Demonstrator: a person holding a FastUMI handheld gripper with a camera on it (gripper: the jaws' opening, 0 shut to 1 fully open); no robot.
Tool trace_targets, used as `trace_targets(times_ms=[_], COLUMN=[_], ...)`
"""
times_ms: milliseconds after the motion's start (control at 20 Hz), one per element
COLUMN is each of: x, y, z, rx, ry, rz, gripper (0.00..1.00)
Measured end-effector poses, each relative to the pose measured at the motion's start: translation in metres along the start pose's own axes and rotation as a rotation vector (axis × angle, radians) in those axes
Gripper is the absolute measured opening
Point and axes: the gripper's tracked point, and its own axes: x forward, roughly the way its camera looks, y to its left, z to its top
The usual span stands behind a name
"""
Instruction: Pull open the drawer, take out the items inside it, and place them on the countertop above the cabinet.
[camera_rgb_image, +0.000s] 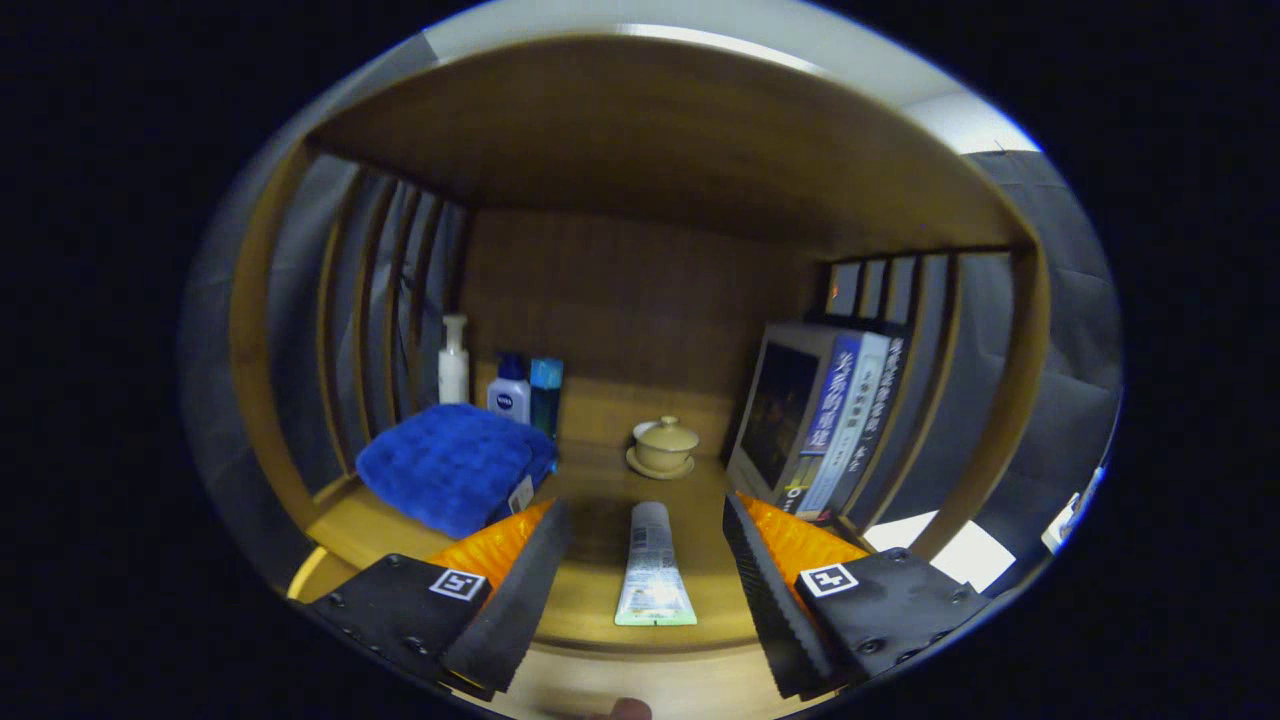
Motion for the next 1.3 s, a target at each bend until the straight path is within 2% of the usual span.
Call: trace_targets(times_ms=[200,400,600,800,1150,1300], x=[-0.080,-0.144,-0.197,-0.238,-0.263,-0.261], y=[0.011,0.026,0.033,0.050,0.056,0.049], z=[0.024,0.017,-0.019,-0.064,-0.142,-0.167], rx=[-0.024,-0.001,-0.009,0.098,0.093,0.099], ry=[-0.095,-0.132,-0.165,-0.204,-0.208,-0.187], rz=[-0.011,0.021,0.044,0.148,0.172,0.148], gripper=[0.98,0.98,0.98,0.98,0.98,0.98])
